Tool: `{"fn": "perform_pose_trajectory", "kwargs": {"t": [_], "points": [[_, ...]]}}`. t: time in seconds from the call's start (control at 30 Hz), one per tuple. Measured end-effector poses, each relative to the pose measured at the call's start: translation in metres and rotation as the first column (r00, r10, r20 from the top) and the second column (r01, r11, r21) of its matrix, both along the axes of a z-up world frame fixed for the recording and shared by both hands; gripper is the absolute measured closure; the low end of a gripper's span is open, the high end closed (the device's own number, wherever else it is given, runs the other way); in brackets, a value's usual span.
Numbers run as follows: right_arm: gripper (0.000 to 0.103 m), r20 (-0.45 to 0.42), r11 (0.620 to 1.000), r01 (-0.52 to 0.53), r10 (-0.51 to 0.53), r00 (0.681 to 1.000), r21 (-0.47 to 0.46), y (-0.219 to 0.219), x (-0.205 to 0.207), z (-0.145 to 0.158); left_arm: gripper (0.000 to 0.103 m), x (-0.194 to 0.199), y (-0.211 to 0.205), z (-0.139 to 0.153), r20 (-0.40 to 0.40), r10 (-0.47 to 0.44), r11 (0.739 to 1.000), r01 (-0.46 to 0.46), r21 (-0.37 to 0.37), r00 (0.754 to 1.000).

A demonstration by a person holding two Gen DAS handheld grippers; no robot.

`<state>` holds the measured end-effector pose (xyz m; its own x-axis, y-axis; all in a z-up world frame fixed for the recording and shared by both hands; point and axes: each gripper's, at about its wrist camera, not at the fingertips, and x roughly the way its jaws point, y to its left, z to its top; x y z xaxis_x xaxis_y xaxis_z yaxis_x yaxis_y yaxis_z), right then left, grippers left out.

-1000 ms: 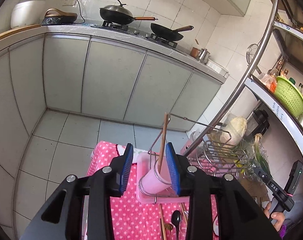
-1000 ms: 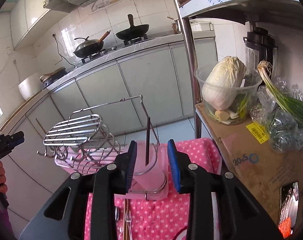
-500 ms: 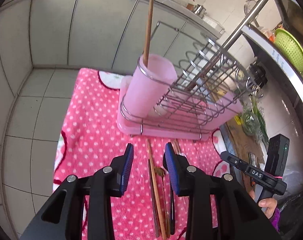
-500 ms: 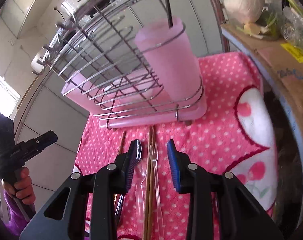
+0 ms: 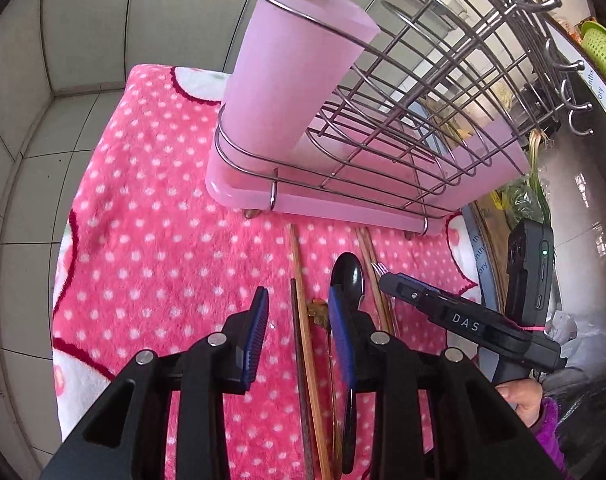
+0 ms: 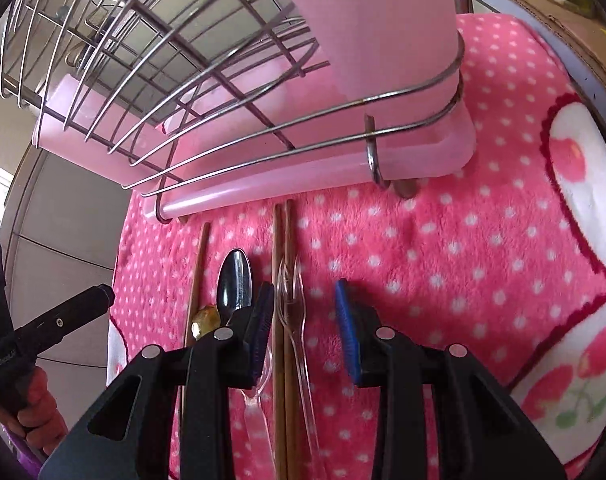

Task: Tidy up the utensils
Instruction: 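Grasp a wooden chopstick with the left tool while the right tool grasps a clear plastic fork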

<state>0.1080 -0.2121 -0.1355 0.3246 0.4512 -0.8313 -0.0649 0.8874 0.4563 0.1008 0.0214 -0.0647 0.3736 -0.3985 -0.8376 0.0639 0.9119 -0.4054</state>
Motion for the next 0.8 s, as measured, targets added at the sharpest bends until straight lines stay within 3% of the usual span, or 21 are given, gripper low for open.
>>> {"fn": "perform_pose_trajectory", "kwargs": {"t": [0.03,0.07,0.37,0.6,0.8], "points": [[0.074,0.006,1.0,-0.005,0.005,1.0,-0.007,0.002,0.0,0.0,0.074,0.002,-0.001,-0.003,-0.006,-0.004,1.0,0.004,0.002,1.0],[0.088,0.013,1.0,-0.01,0.01,1.0,-0.008,0.004,0.001,0.001,0.074,0.003,-0.002,-0.004,-0.013,-0.005,1.0,0.005,0.004,1.0],[0.088,0.061,0.997,0.063,-0.066,0.996,0.039,-0.029,-0.017,0.016,0.077,0.027,-0.019,-0.032,-0.104,-0.003,1.0,0.004,0.011,0.995],[0.088,0.079,0.992,0.107,-0.112,0.991,0.067,-0.059,-0.027,0.028,0.083,0.054,-0.054,-0.045,-0.103,-0.033,0.982,0.051,0.181,0.994],[0.088,0.091,0.991,0.105,-0.112,0.989,0.083,-0.069,-0.03,0.033,0.093,0.07,-0.076,-0.058,-0.101,-0.058,0.963,0.082,0.257,0.993]]}}
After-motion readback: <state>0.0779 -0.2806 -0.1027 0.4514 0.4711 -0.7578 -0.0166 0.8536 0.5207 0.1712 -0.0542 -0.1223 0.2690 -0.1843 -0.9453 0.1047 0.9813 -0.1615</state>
